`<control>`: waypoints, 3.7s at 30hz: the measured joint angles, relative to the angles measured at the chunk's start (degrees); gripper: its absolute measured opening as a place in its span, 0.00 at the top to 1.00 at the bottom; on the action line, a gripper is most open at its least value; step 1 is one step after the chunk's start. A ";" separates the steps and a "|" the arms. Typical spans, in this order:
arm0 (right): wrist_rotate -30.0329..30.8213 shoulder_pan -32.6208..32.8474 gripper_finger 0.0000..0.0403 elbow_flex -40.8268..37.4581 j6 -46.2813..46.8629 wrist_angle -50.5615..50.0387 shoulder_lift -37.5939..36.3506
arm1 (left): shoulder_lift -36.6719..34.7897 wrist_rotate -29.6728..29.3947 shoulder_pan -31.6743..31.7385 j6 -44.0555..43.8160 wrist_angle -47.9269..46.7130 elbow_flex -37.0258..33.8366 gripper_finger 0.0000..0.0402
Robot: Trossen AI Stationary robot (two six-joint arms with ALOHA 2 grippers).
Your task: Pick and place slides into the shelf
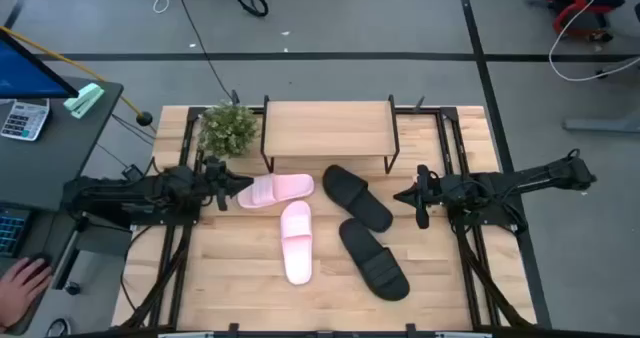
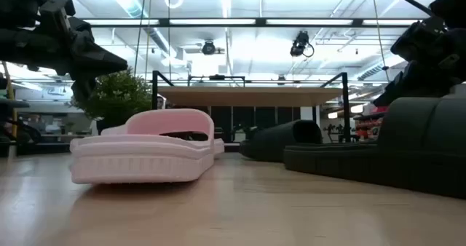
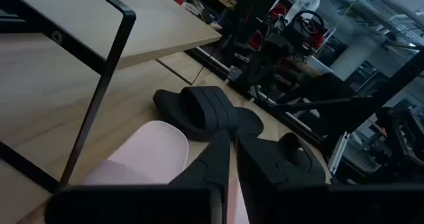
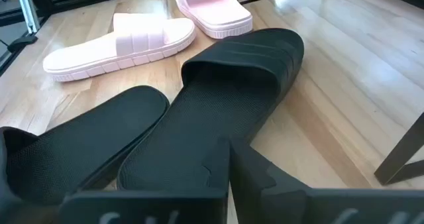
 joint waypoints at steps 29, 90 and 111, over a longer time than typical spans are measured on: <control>0.00 -0.01 0.97 0.01 -0.01 -0.01 0.00 | 0.00 0.02 0.00 0.00 -0.02 0.02 0.90; 0.00 0.01 0.97 0.00 0.00 -0.02 0.00 | -0.02 0.02 0.00 0.00 -0.02 0.02 0.91; 0.00 0.00 0.97 0.00 0.00 -0.01 -0.01 | 0.00 0.01 -0.01 0.00 -0.01 0.01 0.91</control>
